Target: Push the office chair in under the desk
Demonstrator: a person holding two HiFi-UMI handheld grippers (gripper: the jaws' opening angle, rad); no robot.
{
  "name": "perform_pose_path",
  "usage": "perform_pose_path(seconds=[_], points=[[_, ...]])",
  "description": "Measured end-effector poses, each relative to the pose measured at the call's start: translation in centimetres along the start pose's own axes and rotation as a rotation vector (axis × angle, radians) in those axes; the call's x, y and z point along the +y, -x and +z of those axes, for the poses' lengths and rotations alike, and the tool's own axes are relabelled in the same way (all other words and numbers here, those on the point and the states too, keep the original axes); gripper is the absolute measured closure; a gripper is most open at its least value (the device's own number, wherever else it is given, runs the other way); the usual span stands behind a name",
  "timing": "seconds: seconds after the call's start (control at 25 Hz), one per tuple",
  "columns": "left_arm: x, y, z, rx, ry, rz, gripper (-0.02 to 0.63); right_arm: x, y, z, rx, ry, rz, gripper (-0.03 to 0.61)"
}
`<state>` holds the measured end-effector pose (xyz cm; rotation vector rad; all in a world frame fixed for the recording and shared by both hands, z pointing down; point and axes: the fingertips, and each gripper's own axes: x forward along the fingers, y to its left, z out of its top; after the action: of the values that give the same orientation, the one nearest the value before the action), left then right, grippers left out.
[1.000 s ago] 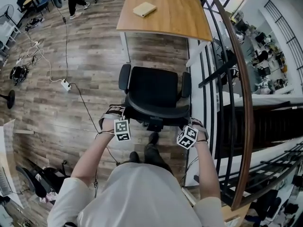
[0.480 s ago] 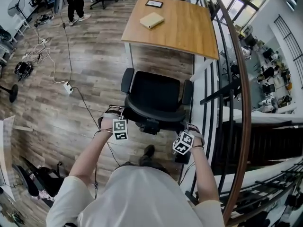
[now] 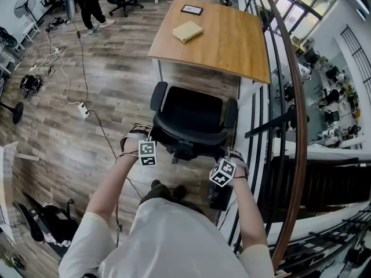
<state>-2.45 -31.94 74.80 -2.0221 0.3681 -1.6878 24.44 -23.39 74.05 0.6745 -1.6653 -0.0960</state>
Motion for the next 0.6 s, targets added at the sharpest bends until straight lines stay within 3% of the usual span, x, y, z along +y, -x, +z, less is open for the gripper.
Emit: perform_pose_path(seconds=[0.6], points=[[11.0, -6.5, -0.1, -0.039, -0.025, -0.012, 0.442, -10.8, -5.6, 1.8, 0.028, -0.046, -0.001, 0.367]])
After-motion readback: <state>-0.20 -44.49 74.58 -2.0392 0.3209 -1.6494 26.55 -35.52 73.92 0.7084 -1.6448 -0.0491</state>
